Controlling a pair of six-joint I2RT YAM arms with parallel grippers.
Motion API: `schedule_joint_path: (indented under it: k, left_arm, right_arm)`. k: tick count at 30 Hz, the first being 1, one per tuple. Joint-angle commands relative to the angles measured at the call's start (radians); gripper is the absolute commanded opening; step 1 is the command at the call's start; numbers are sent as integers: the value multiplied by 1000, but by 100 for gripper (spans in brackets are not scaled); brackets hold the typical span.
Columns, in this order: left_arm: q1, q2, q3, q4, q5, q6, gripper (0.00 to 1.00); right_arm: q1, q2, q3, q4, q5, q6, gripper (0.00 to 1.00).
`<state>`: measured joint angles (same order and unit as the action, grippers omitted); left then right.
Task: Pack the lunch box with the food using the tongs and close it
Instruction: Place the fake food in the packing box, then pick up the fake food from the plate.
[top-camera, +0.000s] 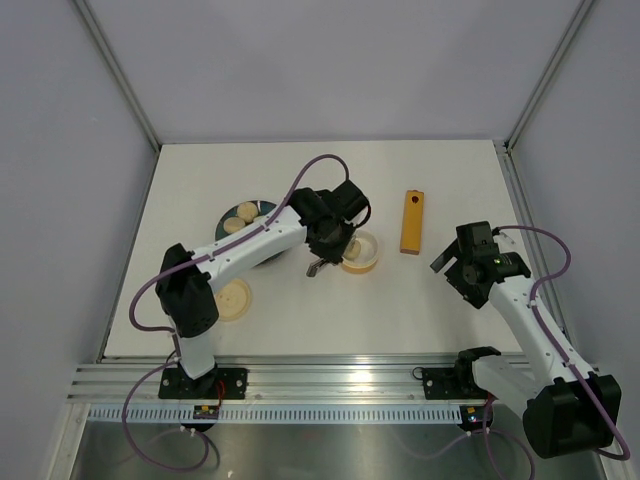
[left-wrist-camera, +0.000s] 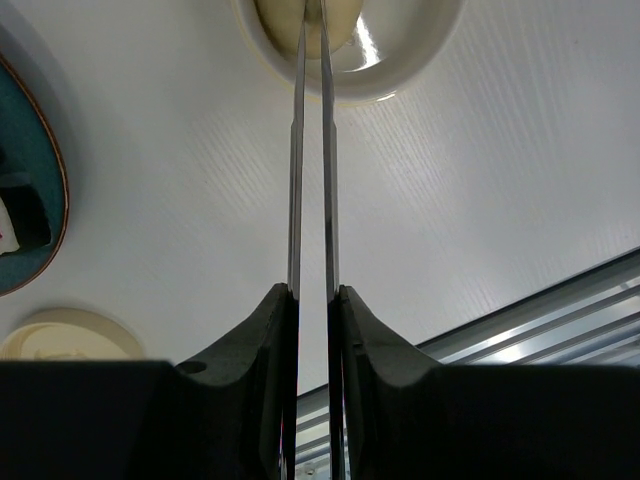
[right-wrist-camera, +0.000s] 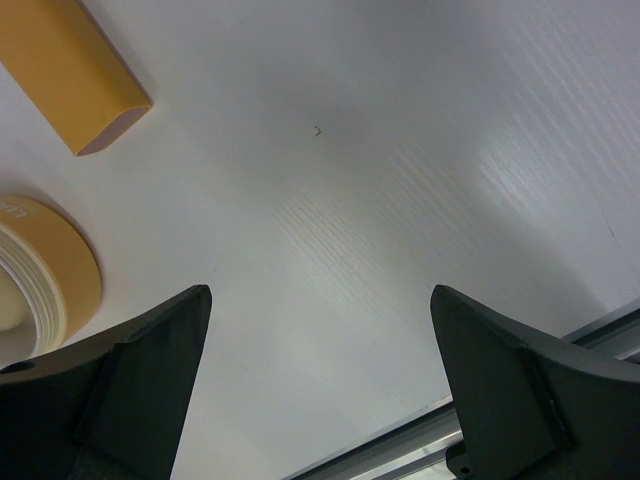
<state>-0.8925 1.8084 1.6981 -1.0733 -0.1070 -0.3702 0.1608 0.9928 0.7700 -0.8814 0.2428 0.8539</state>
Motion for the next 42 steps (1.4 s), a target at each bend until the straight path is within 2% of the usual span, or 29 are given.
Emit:
schedule_joint_path:
  k: [1, 2, 3, 6, 11, 22, 27, 31, 37, 42]
  left_arm:
    - [-10, 6, 64, -11, -33, 1, 18]
    - [-11, 6, 67, -13, -31, -1, 23]
    - [-13, 6, 71, -10, -30, 1, 33]
    - [-14, 8, 80, -13, -20, 1, 47]
    - [-14, 0, 106, -22, -2, 2, 57]
    - [-14, -55, 224, -62, 6, 1, 56]
    - [1, -93, 232, -80, -55, -4, 55]
    - [70, -156, 138, -60, -71, -32, 53]
    - [278, -306, -92, 15, -56, -56, 52]
    - [398, -362, -219, 39, -80, -61, 52]
  right_arm:
    - [-3, -13, 2, 1, 12, -12, 99]
    - [-1, -13, 2, 1, 12, -12, 100]
    - [-3, -10, 2, 2, 10, -12, 99]
    - [-3, -5, 2, 2, 13, -13, 99]
    - [-3, -3, 9, 2, 19, -19, 99]
    - [-3, 3, 21, -1, 26, -30, 99]
    - [-3, 12, 35, -1, 24, -41, 99]
    - [-3, 24, 41, 10, 18, -49, 99]
    - [-3, 46, 40, 28, 3, -56, 99]
    - [-3, 64, 34, 45, -14, -59, 99]
